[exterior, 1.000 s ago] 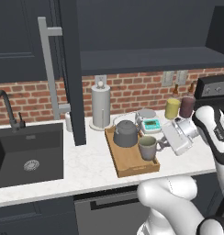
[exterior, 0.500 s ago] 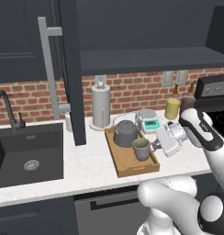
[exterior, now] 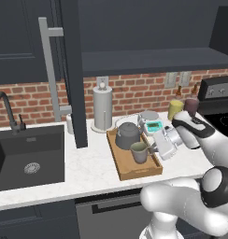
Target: Pick the kettle from the counter and place it on the tray. Then pick the mug from the cabinet and place it on the tray. Then close the cabinet doors.
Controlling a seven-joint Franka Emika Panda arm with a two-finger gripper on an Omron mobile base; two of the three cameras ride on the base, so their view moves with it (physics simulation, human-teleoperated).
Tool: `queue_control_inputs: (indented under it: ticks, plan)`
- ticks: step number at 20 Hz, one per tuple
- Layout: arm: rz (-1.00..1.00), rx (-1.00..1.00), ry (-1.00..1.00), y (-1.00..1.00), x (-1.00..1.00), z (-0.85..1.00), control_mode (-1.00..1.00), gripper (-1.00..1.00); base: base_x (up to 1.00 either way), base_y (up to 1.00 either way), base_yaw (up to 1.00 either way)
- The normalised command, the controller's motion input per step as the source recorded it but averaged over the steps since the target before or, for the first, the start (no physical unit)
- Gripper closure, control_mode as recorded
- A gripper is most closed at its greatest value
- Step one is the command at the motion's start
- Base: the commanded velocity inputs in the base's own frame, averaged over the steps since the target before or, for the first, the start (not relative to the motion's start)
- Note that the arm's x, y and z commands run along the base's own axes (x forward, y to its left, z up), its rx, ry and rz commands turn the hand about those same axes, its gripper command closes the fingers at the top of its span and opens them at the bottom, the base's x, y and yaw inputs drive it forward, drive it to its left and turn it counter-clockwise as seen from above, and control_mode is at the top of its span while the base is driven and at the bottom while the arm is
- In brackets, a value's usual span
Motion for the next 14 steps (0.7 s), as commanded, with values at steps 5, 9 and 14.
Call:
queue_control_inputs:
  ticks: [5, 9, 14]
  plan:
    - [0.00, 0.00, 0.00, 0.00, 0.19, -0.30, -1.00, 1.00, 0.00, 0.00, 0.00]
    - [0.00, 0.00, 0.00, 0.00, 0.11, -0.22, -1.00, 1.00, 0.00, 0.00, 0.00]
    - [0.00, 0.00, 0.00, 0.00, 0.07, -0.21, -1.00, 1.00, 0.00, 0.00, 0.00]
